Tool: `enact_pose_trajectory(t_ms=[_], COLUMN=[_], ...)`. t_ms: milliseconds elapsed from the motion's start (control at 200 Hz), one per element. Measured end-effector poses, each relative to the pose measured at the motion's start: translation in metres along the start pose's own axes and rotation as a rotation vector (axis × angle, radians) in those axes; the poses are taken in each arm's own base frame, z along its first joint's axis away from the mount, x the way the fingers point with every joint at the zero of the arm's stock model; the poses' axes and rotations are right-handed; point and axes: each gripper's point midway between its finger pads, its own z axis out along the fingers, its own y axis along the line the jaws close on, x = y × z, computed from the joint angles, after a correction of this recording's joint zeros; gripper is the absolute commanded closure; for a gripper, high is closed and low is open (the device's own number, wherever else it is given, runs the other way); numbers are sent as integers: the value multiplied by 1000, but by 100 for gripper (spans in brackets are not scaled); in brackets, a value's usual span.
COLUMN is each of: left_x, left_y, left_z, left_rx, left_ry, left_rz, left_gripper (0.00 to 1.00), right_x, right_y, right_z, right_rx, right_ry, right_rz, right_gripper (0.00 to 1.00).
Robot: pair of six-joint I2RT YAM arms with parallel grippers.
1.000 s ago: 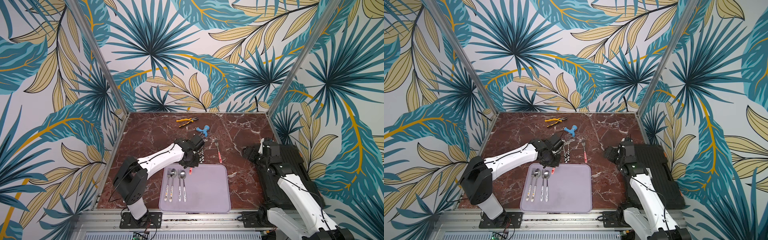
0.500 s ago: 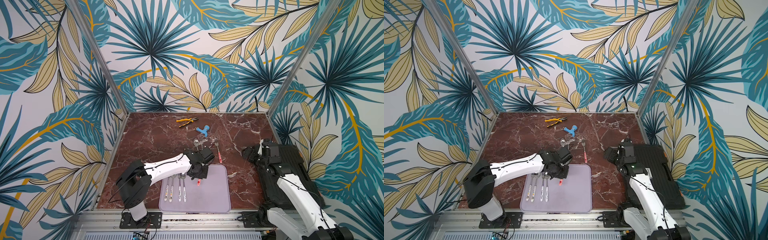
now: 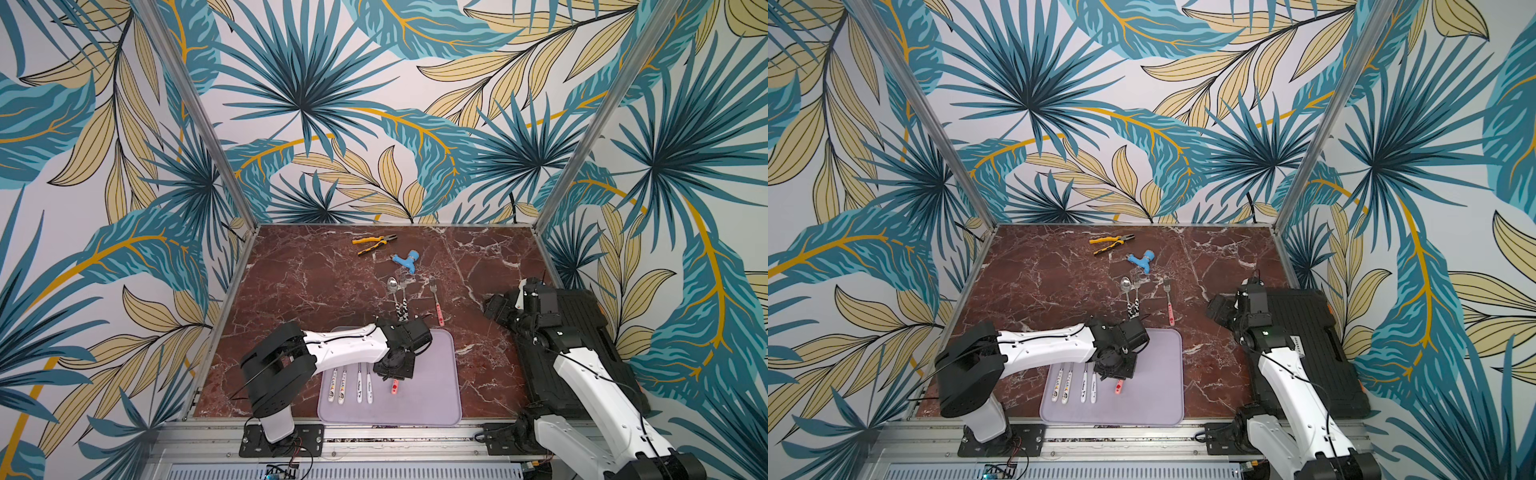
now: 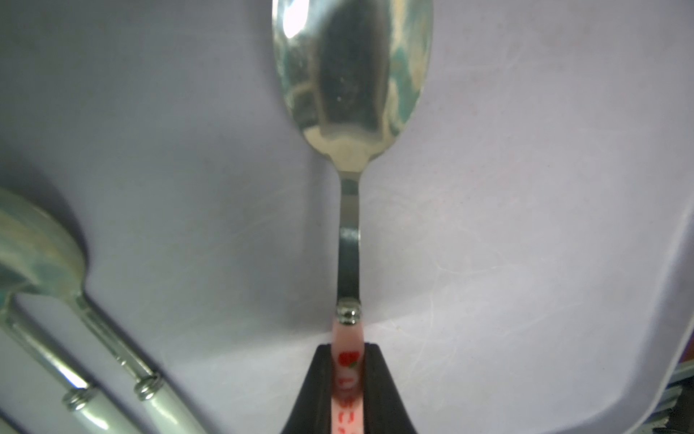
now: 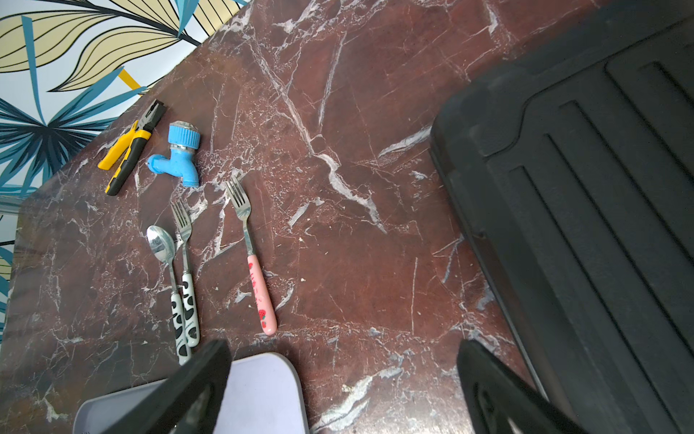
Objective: Set the spoon and fork side by side
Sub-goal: Place the spoon on the tray.
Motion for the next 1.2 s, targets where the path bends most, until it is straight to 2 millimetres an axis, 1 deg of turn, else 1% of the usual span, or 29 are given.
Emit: enact_pose_trajectory(t_ms=[155, 386, 511, 661, 751, 821, 991, 1076, 1202], left_x=[0, 5, 11, 12, 13, 13, 13, 14, 13], left_y=[0, 7, 15, 16, 17, 17, 17, 18, 21], left_z=[1, 5, 10, 10, 10, 9, 9, 8, 4], left_rx=[-2, -19, -41, -39, -38, -36, -38, -47, -68], left_ry=[1, 11, 27, 24, 19, 15, 12, 10, 8], left_rz=[-16, -43, -60, -70, -80, -84, -83, -72, -63], left_gripper=[80, 79, 80, 86, 87, 83, 71, 68, 68], right_x=[0, 3, 5, 7, 8, 8, 7, 7, 7], right_y=[0, 0, 0, 0, 0, 0, 1, 1, 1], right_z=[0, 4, 6, 9, 10, 11, 12, 12, 12], right_rx=[1, 1, 1, 1, 1, 0, -3, -2, -2], right_ry=[1, 18, 29, 40, 44, 46, 43, 44, 43], right_rz=[0, 5, 8, 12, 15, 16, 19, 19, 19], right_gripper=[1, 0, 1, 1, 1, 1, 0, 0, 0])
